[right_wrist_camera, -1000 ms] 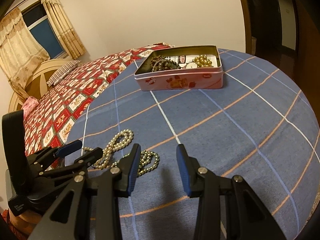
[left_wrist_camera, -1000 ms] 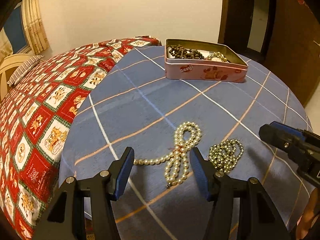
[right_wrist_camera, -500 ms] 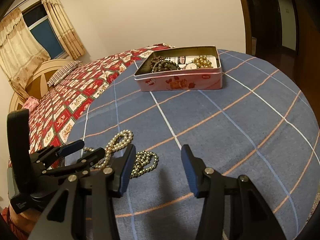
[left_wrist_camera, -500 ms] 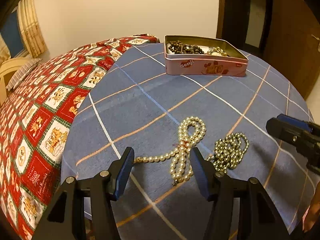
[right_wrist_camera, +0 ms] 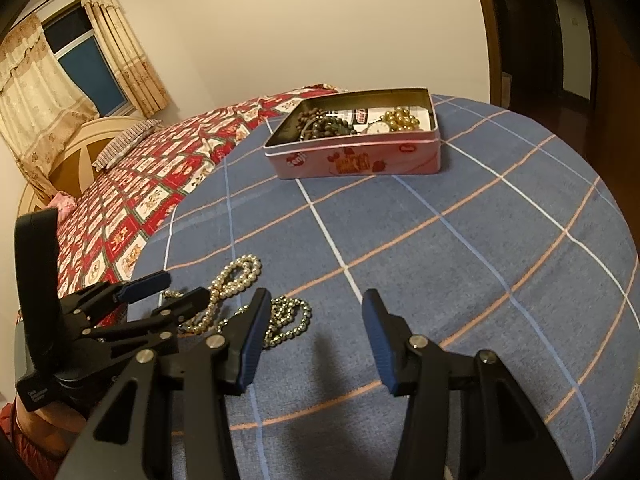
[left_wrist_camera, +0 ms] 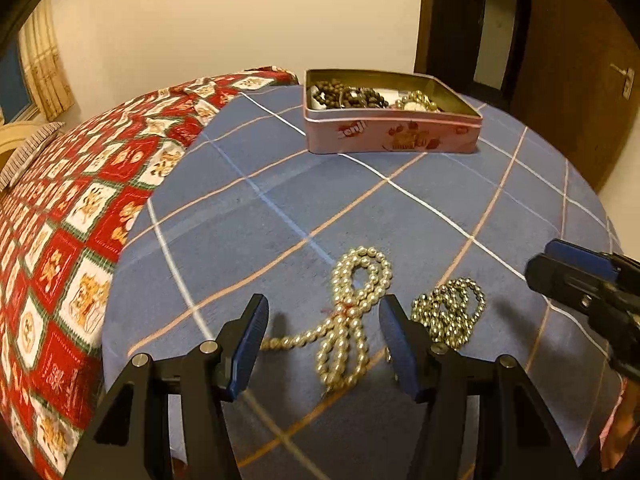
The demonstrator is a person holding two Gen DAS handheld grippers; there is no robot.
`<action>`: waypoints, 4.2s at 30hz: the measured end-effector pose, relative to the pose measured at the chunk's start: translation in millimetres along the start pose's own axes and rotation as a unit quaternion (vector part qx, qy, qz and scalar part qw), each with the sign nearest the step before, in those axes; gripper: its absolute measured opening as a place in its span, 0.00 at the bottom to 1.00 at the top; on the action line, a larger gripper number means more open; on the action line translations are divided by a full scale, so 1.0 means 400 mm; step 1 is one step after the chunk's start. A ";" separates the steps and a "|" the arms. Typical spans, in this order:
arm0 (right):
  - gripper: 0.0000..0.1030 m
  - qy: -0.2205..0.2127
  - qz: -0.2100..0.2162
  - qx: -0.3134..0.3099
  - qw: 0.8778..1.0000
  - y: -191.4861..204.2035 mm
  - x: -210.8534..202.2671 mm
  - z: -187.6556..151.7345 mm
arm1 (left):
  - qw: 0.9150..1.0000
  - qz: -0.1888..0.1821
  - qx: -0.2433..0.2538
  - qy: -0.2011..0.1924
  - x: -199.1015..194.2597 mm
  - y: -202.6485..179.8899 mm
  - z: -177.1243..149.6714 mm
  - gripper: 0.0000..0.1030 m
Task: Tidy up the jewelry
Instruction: 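Grasp the pearl necklace with the left gripper, then grasp the gold bead chain with right gripper while left gripper holds the pearls, then lift the pearl necklace with left gripper while right gripper lifts the gold chain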
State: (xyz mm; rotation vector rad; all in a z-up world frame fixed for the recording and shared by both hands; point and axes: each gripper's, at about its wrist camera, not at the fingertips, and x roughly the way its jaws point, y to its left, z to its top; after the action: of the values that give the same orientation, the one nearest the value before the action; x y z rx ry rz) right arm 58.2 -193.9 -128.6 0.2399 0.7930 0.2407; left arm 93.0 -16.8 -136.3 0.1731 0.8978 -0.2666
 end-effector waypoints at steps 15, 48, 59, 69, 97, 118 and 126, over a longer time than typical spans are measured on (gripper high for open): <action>0.50 0.010 -0.005 0.005 1.000 -0.001 0.003 -0.010 | 1.000 -0.027 -0.005 0.014 0.027 -0.020 -0.008 0.25; 0.50 0.050 -0.037 -0.018 0.998 0.035 0.047 -0.027 | 0.997 -0.015 -0.074 -0.015 -0.019 0.079 -0.061 0.13; 0.50 0.071 -0.026 -0.015 0.997 0.047 0.088 -0.014 | 0.996 0.008 -0.086 -0.025 -0.032 0.108 -0.068 0.13; 0.65 0.083 -0.027 -0.071 0.994 0.138 0.137 -0.014 | 0.994 0.000 -0.104 -0.025 -0.033 0.124 -0.068 0.13; 0.16 0.051 -0.075 -0.136 0.986 0.175 0.089 -0.026 | 0.994 0.003 -0.110 -0.030 -0.036 0.119 -0.070 0.13; 0.16 0.022 -0.014 -0.031 0.999 0.051 0.013 0.021 | 0.993 -0.024 -0.103 -0.048 -0.073 0.093 -0.066 0.07; 0.16 0.024 -0.020 -0.029 0.999 0.043 0.014 0.012 | 0.994 -0.017 -0.102 -0.034 -0.066 0.123 -0.065 0.46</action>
State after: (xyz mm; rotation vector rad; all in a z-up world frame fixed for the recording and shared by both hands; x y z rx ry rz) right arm 63.4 -176.4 -124.2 0.1643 0.8372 0.2327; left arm 72.8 40.9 -129.5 -0.0412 0.8549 -0.2092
